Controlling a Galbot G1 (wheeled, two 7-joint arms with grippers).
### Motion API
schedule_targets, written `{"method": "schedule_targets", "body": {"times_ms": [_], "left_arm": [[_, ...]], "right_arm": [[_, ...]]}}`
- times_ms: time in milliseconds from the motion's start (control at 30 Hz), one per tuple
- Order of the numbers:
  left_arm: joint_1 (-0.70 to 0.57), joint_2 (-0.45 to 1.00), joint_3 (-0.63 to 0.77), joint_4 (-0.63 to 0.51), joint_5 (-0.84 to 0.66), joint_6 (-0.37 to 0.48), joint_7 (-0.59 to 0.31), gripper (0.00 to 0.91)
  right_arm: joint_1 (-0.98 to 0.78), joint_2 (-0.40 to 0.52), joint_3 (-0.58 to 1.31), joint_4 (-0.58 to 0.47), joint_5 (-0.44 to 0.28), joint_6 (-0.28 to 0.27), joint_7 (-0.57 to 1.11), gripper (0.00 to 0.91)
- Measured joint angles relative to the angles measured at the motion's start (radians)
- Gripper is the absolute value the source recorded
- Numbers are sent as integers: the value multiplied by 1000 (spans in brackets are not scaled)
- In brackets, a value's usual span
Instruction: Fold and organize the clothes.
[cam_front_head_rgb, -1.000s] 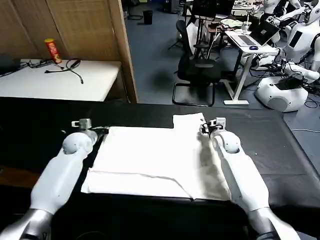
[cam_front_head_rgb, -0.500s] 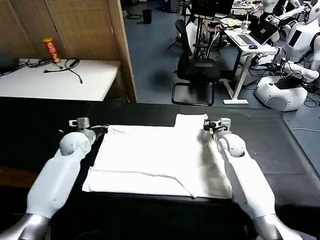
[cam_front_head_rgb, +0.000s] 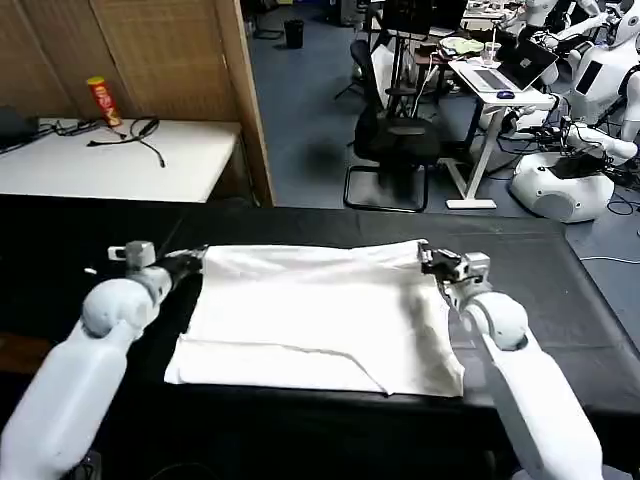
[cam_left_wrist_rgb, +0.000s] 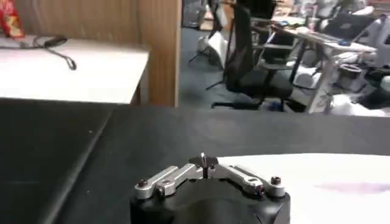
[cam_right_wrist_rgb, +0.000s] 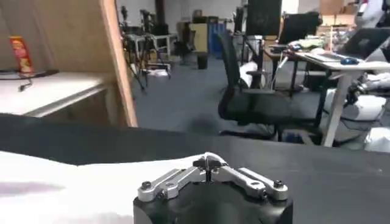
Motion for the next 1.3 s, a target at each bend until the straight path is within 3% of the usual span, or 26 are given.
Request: {"method": "schedule_targets", "body": {"times_ms": [200, 533, 867, 1300], "left_arm": [[131, 44, -55, -133, -22, 8, -23, 0], [307, 64, -180, -277, -20, 4, -36, 0], [479, 50, -264, -326, 0, -11, -36, 0], [585, 13, -294, -338, 36, -21, -37, 0]], "right_arm": [[-112, -38, 21, 121, -23, -51, 25, 0], [-252, -59, 39, 223, -46, -63, 16, 0], [-330, -88, 48, 257, -48, -69, 17, 0], [-412, -94, 87, 291, -52, -81, -1, 0]]}}
